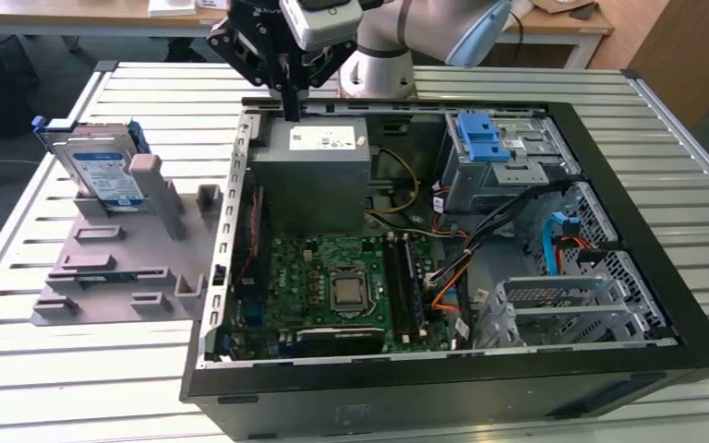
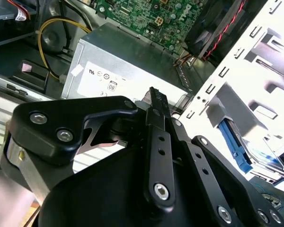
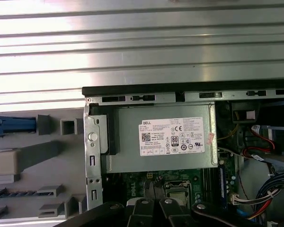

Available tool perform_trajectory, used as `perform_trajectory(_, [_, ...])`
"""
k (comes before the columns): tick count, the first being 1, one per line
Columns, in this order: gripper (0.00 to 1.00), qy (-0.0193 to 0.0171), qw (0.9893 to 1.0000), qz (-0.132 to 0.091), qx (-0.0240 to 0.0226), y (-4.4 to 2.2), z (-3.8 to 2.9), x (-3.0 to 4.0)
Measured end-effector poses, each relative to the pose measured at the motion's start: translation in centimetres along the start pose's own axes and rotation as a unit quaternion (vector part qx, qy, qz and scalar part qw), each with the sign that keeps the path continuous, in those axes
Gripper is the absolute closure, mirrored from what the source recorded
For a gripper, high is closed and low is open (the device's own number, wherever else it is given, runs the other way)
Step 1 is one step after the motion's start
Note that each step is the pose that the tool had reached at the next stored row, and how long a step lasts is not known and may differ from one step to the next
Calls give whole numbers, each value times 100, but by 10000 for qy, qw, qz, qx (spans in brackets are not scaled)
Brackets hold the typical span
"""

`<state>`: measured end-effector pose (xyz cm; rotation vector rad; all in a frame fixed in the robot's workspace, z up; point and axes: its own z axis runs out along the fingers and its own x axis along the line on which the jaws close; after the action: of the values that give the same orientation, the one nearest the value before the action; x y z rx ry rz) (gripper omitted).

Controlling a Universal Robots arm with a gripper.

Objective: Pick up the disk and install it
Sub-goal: 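Reach for the disk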

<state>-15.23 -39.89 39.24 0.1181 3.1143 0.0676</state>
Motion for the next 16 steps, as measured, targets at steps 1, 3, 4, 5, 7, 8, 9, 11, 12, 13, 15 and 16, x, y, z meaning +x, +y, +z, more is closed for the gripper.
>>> perform_trajectory(1, [89,1,10000,0,0,0,0,4])
perform_trajectory(3, [89,2,10000,0,0,-1,2,12])
perform_trajectory(4, [89,3,10000,0,0,-1,3,17])
perform_trajectory(5, [89,3,10000,0,0,-2,3,21])
perform_trajectory(7, [89,4,10000,0,0,-2,5,31])
perform_trajectory(8, [89,5,10000,0,0,-3,6,36])
perform_trajectory(9, [89,5,10000,0,0,-3,6,40])
perform_trajectory(11, [89,7,10000,0,1,-4,8,49])
perform_trajectory(12, [89,7,10000,0,1,-4,8,53])
perform_trajectory(13, [89,8,10000,0,1,-5,9,57])
perform_trajectory(15, [89,11,10000,0,1,-5,10,62])
perform_trajectory(16, [89,12,10000,0,1,-5,11,64])
